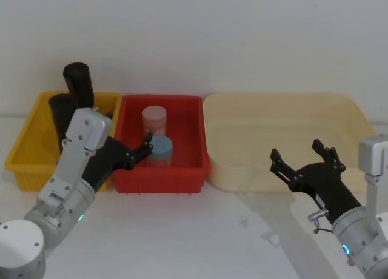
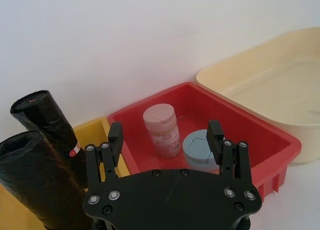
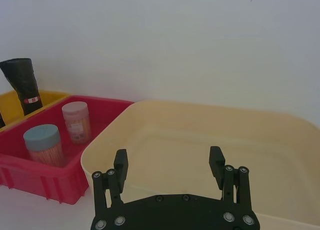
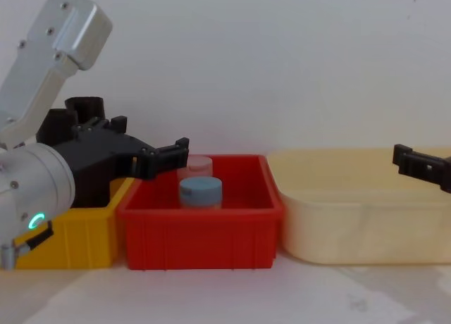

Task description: Pick up the garbage bag with the one hand and transfer it to the other hand.

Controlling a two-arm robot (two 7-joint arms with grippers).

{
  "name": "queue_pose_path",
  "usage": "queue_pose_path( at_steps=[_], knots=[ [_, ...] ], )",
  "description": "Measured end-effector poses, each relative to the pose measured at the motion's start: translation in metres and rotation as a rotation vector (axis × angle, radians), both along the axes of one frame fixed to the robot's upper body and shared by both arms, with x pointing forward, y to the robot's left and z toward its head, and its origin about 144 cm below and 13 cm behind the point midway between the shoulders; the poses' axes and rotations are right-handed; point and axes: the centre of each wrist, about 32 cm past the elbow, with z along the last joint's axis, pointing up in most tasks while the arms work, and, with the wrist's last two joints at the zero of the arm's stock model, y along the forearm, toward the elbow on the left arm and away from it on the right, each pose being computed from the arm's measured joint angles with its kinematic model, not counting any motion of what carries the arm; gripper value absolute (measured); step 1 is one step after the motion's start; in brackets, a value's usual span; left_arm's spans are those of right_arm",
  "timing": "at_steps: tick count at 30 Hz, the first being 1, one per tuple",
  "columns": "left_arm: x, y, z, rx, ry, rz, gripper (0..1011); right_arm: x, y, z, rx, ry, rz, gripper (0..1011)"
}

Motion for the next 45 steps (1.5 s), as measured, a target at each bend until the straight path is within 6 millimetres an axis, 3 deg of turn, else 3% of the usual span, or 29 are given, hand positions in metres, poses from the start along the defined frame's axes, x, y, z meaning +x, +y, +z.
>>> queue_pose_path(
  at_steps=[33, 45],
  knots=[
    [0.0, 0.0, 0.0, 0.0, -0.001, -0.001, 1001, 0.001, 0.0, 0.0, 0.0, -0.001, 0.001, 1002],
    [-0.001, 0.009, 0.016, 0.011, 0.015, -0.029, 1001, 0.018, -0.003, 0.008, -0.008, 0.0, 0.061, 1002]
  ],
)
